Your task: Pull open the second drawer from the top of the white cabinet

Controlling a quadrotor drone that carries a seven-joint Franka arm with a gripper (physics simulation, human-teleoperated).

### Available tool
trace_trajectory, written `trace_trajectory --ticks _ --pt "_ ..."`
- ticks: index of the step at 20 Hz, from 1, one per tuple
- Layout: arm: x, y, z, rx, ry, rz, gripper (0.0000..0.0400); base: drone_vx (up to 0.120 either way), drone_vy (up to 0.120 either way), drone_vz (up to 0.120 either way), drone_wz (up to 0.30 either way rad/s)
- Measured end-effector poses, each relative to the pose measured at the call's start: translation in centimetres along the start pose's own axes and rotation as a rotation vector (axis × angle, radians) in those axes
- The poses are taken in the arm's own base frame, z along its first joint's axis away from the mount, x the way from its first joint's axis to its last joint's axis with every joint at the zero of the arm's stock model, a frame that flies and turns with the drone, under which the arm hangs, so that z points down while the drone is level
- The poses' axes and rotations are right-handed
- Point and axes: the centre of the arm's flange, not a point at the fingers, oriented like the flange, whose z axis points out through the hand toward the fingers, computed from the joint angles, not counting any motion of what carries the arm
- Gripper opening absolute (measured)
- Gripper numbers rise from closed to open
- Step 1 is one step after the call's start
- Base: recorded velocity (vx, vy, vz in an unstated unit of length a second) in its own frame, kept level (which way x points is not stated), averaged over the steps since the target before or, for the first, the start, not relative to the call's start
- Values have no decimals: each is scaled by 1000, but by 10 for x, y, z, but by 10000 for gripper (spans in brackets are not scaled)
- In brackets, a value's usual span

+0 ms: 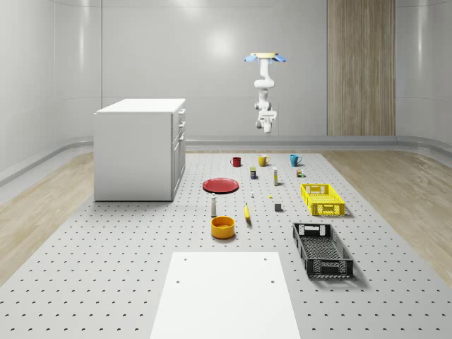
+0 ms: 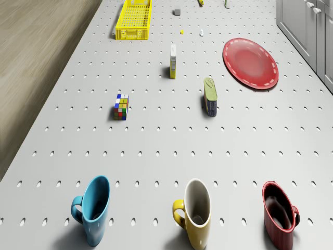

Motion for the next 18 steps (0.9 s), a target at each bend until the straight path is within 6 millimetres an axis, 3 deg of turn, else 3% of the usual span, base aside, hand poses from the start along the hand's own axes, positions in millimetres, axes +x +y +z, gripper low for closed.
trace_trajectory --ticks 4,8,18 --pt "42 41 19 431 -444 6 307 80 -80 0 0" --pt "61 60 48 708 -728 9 305 120 -120 0 0" --pt "70 69 78 947 -972 11 301 120 -120 0 0"
